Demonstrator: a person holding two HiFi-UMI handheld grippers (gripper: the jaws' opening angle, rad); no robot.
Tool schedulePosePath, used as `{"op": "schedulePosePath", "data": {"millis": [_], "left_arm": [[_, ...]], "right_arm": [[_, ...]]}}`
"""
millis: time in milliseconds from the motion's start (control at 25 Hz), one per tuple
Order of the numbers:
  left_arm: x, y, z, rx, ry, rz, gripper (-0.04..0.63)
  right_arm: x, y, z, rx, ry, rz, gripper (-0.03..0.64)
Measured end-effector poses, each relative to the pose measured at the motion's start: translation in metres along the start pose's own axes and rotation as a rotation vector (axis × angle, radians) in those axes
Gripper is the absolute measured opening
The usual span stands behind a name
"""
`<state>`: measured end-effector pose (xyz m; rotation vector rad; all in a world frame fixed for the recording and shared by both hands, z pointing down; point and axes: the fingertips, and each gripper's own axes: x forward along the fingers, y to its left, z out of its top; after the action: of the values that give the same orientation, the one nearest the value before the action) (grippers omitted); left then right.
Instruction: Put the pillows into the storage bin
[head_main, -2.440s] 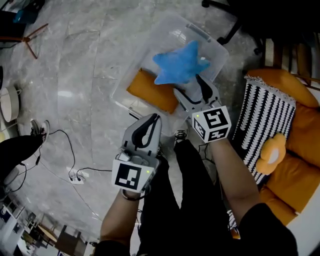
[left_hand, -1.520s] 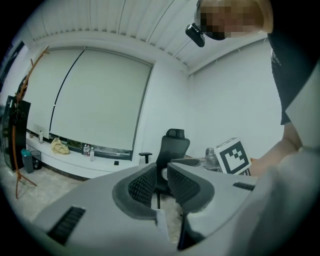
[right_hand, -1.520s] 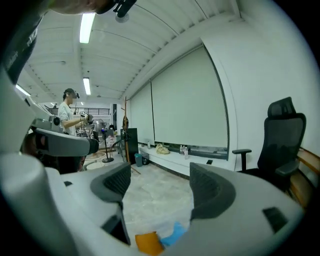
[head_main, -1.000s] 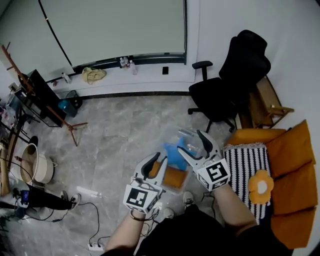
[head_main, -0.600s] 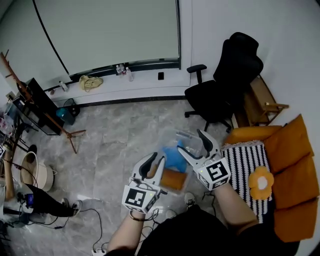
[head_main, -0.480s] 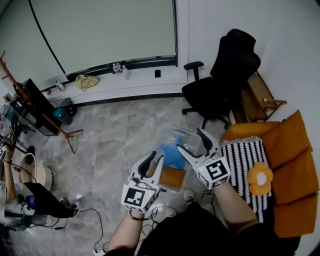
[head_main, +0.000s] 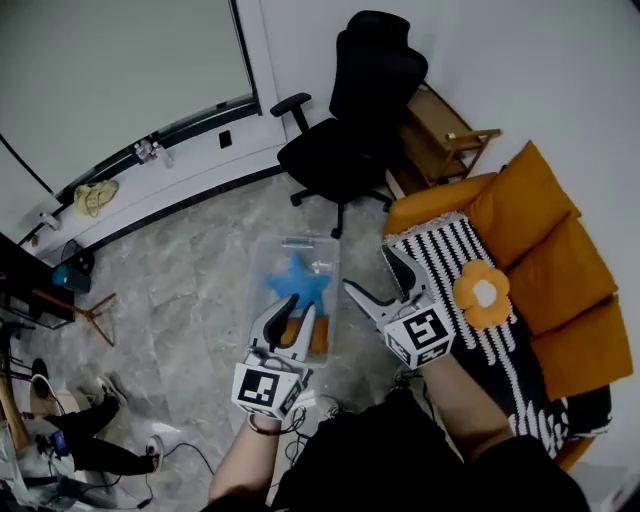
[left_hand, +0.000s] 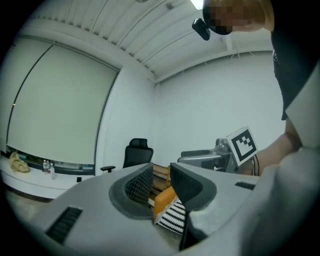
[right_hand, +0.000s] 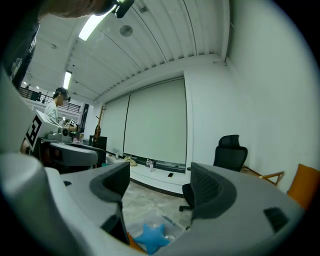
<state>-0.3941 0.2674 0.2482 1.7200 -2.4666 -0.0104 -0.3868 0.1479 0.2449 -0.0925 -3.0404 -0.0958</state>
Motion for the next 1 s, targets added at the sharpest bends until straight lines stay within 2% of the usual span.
{"op": "schedulePosePath", "data": {"millis": [160, 320, 600, 800, 1000], "left_arm": [[0.052, -0.058, 0.000, 0.023, -0.005, -0.128, 0.094], [0.109, -0.136, 0.001, 0.036, -0.023, -0.254, 0.095], [0.209, -0.277, -0.024, 0.042, 0.039, -0.405, 0.095], [0.258, -0.361, -0.045, 0.035, 0.105, -0.505, 0.095], [0.298, -0.418, -0.073, 0.048, 0.168, -0.586, 0.095]], "right_arm": [[-0.056, -0.065, -0.013, 0.027, 0.002, -0.128, 0.387], [-0.130, -0.137, -0.034, 0.069, 0.019, -0.258, 0.387], [-0.264, -0.266, -0.098, 0.184, 0.070, -0.433, 0.385], [-0.340, -0.323, -0.144, 0.297, 0.120, -0.532, 0.385], [-0.390, -0.361, -0.199, 0.430, 0.131, -0.629, 0.385]]}}
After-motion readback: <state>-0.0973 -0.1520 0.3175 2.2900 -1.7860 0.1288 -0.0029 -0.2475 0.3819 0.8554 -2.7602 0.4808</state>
